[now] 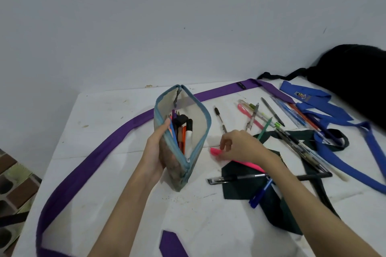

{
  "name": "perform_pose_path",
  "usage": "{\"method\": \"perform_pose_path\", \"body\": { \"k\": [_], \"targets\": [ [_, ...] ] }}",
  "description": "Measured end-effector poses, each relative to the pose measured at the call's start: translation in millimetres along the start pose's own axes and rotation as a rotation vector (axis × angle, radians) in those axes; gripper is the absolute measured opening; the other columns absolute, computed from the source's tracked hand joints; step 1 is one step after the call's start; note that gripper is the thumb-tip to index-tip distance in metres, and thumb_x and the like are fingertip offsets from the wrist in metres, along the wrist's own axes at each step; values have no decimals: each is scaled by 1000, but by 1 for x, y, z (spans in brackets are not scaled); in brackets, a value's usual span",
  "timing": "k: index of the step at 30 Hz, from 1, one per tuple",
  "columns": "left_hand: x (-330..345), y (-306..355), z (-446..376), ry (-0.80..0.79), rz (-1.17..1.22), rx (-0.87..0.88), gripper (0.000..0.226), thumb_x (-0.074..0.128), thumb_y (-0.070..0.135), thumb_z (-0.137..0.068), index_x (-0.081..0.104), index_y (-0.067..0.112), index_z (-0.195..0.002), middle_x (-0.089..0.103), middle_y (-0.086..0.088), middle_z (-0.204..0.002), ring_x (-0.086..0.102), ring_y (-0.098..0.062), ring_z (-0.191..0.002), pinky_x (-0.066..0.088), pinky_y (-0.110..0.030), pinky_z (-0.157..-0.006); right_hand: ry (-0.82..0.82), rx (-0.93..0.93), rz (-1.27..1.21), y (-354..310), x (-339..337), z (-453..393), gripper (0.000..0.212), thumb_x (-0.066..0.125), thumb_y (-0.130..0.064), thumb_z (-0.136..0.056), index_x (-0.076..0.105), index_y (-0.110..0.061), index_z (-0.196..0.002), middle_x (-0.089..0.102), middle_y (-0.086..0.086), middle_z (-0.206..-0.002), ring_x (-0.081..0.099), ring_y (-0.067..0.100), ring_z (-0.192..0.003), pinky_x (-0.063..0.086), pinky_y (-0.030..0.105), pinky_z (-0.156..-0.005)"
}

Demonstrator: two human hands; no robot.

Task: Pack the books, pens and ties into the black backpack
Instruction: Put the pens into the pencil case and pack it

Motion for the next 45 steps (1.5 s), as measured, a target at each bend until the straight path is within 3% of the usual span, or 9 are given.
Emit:
{"method": "perform_pose_path", "body": {
  "k": [4, 8, 13, 16, 21, 28, 36, 40, 45],
  "targets": [
    [4, 2, 5, -67, 27, 18, 52, 61, 43, -74, 60, 22, -122, 69, -2, -107, 62, -20, -102, 49, -36, -89, 38, -13, -54, -1, 5, -2, 20, 66, -35, -87, 60, -16, -91, 62, -1, -86, 58, 16, -76, 44, 23, -61],
    [6, 3, 9, -74, 47, 49, 64, 71, 37, -69, 54, 22, -129, 65, -6, -113, 60, -20, -102, 50, -33, -77, 544, -95, -434, -20, -39, 9, 13, 63, -27, -90, 56, -17, -90, 59, -8, -80, 56, 8, -69, 47, 18, -62],
    [13, 2, 13, -86, 86, 122, 64, 67, 32, -66, 51, 20, -127, 63, -2, -101, 59, -16, -93, 49, -28, -72, 1045, -351, -933, -70, -89, 32, 2, 60, -18, -93, 58, -18, -91, 64, 2, -83, 67, 21, -74, 58, 35, -68],
    [16, 0, 15, -101, 108, 131, 66, 70, 28, -64, 53, 19, -127, 63, -2, -98, 60, -15, -90, 49, -27, -72, 884, -352, -932, -94, -83, 28, 5, 64, -16, -89, 60, -19, -88, 68, 5, -77, 68, 19, -69, 58, 37, -68],
    [15, -2, 12, -122, 126, 107, 66, 67, 35, -66, 55, 15, -128, 64, -8, -103, 60, -21, -98, 51, -32, -80, 456, -205, -472, -103, -48, 11, 28, 68, -36, -85, 71, -9, -93, 69, 3, -74, 64, 14, -67, 54, 26, -69],
    [7, 1, 7, -73, 143, 90, 57, 66, 34, -71, 57, 16, -124, 62, -6, -101, 59, -20, -94, 49, -32, -79, 682, -81, -721, -63, -60, 19, 17, 59, -21, -90, 64, -13, -75, 62, 0, -66, 53, 12, -61, 43, 25, -59],
    [-1, 4, 3, -38, 102, 117, 35, 56, 30, -87, 57, 23, -121, 63, -5, -106, 59, -21, -101, 48, -35, -87, -321, -102, -27, -17, -5, 27, 26, 75, -29, -78, 63, -18, -98, 60, -3, -96, 56, 12, -86, 47, 24, -79],
    [0, 3, 2, -28, 86, 125, 36, 57, 32, -85, 56, 23, -120, 61, -5, -103, 57, -20, -98, 49, -33, -81, -267, -154, -21, -18, 11, 28, 9, 68, -18, -85, 60, -18, -90, 51, -5, -100, 50, 12, -90, 40, 10, -69],
    [0, 3, 2, -94, 97, 137, 39, 65, 34, -71, 59, 30, -109, 63, -4, -106, 58, -21, -101, 48, -37, -88, -8, -169, -240, -22, -19, 24, 15, 59, -13, -91, 49, -24, -86, 60, -6, -87, 59, 14, -83, 45, 16, -67]
  ]
}}
Point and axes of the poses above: each hand's wrist, its own z-axis away from the middle knuckle, its own x-axis out of the palm, y = z × x, the point moved 1 cm from there along -z, towards the middle knuckle
